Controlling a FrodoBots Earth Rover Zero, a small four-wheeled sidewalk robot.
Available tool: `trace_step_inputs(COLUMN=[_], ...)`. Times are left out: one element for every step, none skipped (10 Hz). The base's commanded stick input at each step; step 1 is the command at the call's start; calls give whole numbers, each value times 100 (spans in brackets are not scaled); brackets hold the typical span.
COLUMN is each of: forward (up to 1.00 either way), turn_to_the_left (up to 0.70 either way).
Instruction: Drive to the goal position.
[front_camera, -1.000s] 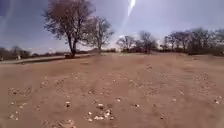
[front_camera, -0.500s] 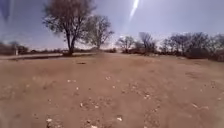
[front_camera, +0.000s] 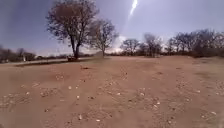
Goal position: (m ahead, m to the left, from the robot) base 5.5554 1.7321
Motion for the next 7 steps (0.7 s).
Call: trace_step_inputs(forward=[100, 100, 100, 100, 100, 100, 100], turn_to_the_left=[0, 0, 0, 0, 0, 0, -3])
